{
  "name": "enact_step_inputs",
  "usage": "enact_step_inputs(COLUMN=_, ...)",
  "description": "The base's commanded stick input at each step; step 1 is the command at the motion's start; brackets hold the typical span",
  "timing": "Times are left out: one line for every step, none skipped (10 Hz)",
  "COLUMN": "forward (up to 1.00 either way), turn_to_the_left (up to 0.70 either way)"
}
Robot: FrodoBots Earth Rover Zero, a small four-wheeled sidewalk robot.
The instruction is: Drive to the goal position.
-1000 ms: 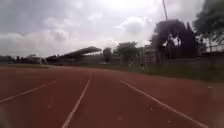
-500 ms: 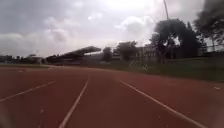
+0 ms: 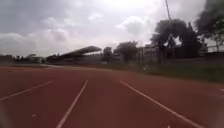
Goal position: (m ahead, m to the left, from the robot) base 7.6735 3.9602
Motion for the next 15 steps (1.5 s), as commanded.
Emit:
enact_step_inputs(forward=0.45, turn_to_the_left=0.00)
enact_step_inputs(forward=0.45, turn_to_the_left=0.00)
enact_step_inputs(forward=0.45, turn_to_the_left=0.00)
enact_step_inputs(forward=0.45, turn_to_the_left=0.00)
enact_step_inputs(forward=0.45, turn_to_the_left=0.00)
enact_step_inputs(forward=0.45, turn_to_the_left=0.00)
enact_step_inputs(forward=0.45, turn_to_the_left=0.00)
enact_step_inputs(forward=0.45, turn_to_the_left=0.00)
enact_step_inputs(forward=0.45, turn_to_the_left=0.00)
enact_step_inputs(forward=0.45, turn_to_the_left=0.00)
enact_step_inputs(forward=0.45, turn_to_the_left=0.00)
enact_step_inputs(forward=0.45, turn_to_the_left=0.00)
enact_step_inputs(forward=0.45, turn_to_the_left=0.00)
enact_step_inputs(forward=0.45, turn_to_the_left=0.00)
enact_step_inputs(forward=0.45, turn_to_the_left=0.00)
